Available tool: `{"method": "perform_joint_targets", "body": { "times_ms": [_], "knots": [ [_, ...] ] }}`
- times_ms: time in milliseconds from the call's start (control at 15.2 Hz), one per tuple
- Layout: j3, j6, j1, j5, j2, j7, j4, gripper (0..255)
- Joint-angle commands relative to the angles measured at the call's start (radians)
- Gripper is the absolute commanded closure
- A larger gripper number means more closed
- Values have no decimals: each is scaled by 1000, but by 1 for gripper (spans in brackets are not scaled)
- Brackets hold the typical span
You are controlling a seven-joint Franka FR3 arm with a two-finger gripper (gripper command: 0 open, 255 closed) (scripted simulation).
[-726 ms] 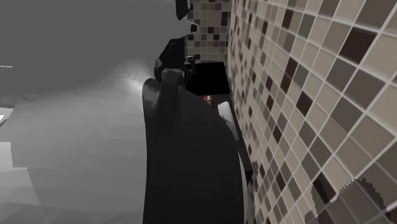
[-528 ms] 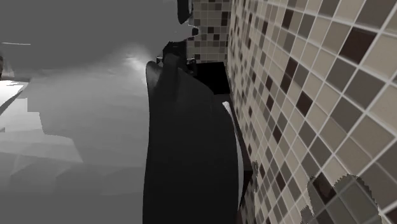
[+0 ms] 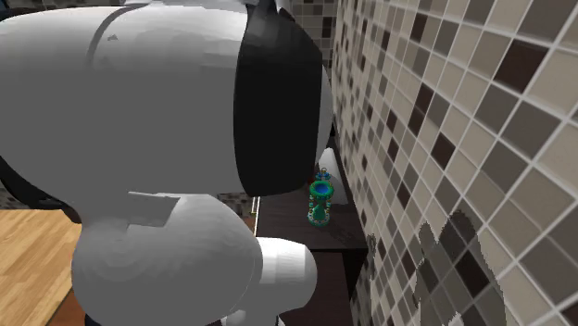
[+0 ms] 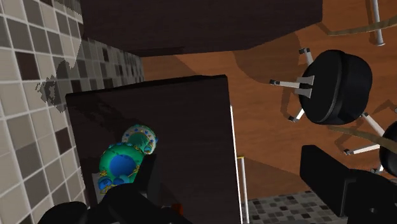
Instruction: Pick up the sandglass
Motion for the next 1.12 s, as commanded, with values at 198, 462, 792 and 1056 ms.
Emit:
{"method": "perform_joint_targets", "body": {
  "times_ms": [198,462,792,1056],
  "knots": [
    [-14,76,-27,-35,190,28,59,0],
    [-29,119,-48,-62,340,49,121,0],
    [-53,153,-73,-90,527,75,221,0],
    [-74,165,-93,-107,677,92,317,0]
  ]
}}
